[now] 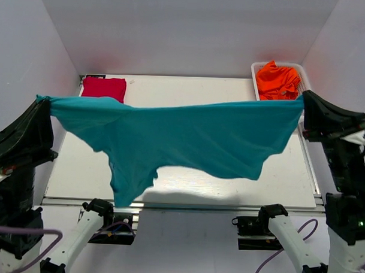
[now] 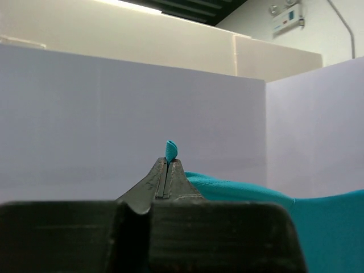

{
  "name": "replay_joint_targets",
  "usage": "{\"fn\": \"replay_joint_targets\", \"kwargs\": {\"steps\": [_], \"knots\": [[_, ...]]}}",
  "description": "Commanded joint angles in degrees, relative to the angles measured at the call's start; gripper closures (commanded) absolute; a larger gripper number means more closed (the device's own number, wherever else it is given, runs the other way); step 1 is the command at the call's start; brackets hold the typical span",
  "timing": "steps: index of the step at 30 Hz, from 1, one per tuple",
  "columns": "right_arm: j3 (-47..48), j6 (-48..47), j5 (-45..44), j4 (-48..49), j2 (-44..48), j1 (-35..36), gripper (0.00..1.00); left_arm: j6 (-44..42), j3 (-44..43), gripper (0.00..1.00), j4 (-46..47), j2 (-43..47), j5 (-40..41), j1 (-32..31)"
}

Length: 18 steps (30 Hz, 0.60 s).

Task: Fold and stack the t-shirts
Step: Flatten out the tshirt

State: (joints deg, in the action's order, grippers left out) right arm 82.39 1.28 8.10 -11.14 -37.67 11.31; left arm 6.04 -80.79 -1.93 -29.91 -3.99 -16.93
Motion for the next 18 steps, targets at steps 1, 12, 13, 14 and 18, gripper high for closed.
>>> {"fn": "replay_joint_targets", "kwargs": {"steps": [1,12,13,14,18], "knots": [[1.5,-2.6,-2.3,-3.0,1.9,-0.6,1.00,-0.4,-3.1,1.00,-5.4,-0.2,-1.7,1.0],[-13.7,1.4,-6.2,4.7,-1.2,-0.5,1.00,-1.7,8.4,1.00,0.5,-9.0,2.0,1.0],[-15.3,2.0,-7.6,5.9,-2.0,-0.3,1.00,-1.7,10.3,1.00,1.6,-10.3,3.2,1.0],[-16.7,2.7,-9.7,10.0,-2.7,-0.5,1.00,-2.3,13.8,1.00,2.6,-11.8,7.6,0.5],[-27.6,5.9,-10.1,17.3,-11.1,-0.6,1.00,-1.7,20.6,1.00,6.7,-21.2,14.3,0.5]]}}
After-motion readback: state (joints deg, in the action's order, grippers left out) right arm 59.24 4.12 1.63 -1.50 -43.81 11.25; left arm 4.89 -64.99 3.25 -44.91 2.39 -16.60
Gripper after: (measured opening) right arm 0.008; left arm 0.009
